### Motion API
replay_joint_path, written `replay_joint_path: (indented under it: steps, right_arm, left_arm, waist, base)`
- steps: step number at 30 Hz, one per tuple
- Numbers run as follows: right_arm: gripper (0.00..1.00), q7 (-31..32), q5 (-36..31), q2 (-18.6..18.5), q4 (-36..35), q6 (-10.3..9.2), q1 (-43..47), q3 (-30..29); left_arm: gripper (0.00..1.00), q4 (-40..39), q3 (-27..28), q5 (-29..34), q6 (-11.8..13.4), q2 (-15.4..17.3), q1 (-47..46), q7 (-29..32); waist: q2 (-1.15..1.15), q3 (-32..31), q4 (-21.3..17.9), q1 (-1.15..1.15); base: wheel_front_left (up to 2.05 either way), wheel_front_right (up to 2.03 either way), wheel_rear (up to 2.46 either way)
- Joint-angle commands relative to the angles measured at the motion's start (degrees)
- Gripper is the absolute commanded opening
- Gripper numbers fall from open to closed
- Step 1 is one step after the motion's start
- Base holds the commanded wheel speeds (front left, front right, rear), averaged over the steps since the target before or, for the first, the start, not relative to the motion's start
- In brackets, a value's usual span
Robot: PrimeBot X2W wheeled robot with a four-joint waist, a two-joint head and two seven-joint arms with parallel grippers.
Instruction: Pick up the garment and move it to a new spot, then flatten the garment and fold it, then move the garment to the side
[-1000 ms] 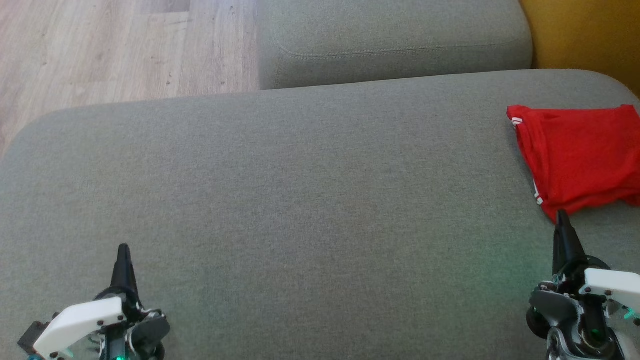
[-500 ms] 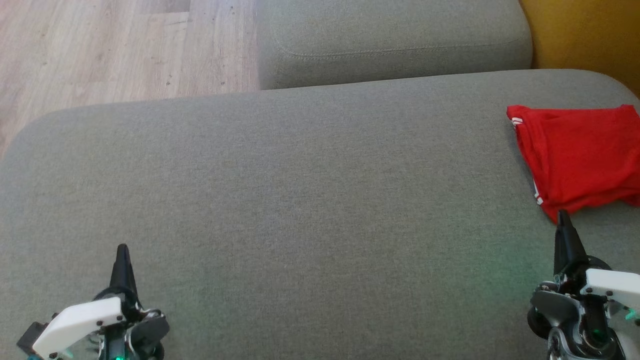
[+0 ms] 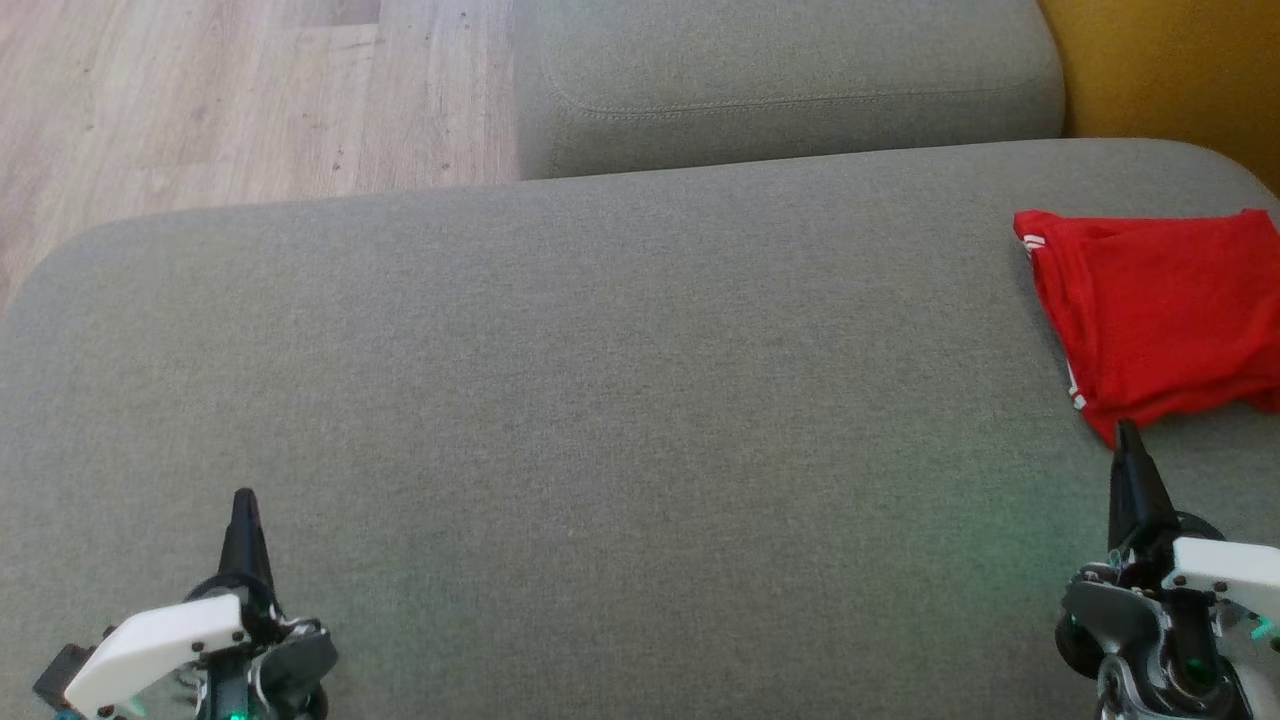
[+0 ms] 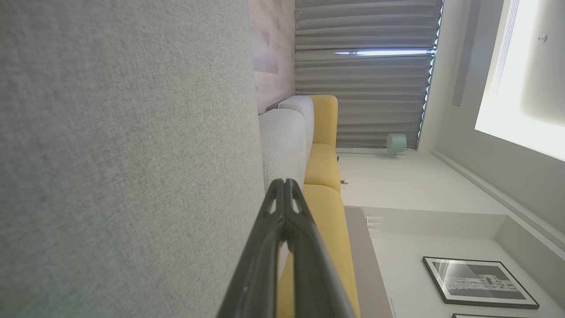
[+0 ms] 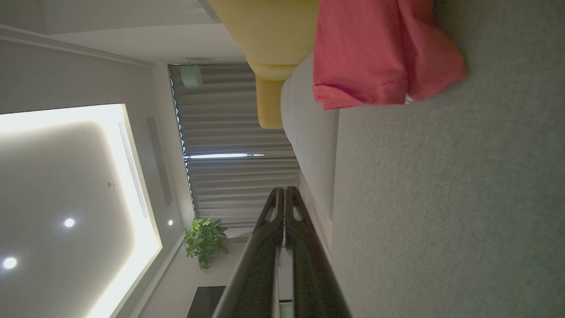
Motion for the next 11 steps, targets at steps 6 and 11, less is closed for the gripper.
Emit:
replay_joint_path:
  steps: [6, 11]
  right_arm:
    - [0.00, 0.38, -0.12, -0.57, -1.79, 0.21, -2.84, 0.93]
    - [0.00, 0.43, -0.17, -0.52, -1.79, 0.21, -2.85, 0.87]
  left_arm:
    - [0.00, -1.59, 2.15, 0.40, -0.40, 0.35, -2.82, 0.32]
    - [0.00, -1.59, 2.22, 0.47, -0.40, 0.30, -2.83, 0.38]
  waist:
    - [0.00, 0.00, 0.00, 0.00]
    - [0.00, 0.00, 0.00, 0.00]
  base:
    - [0.00, 0.00, 0.00]
    - [0.00, 0.00, 0.00]
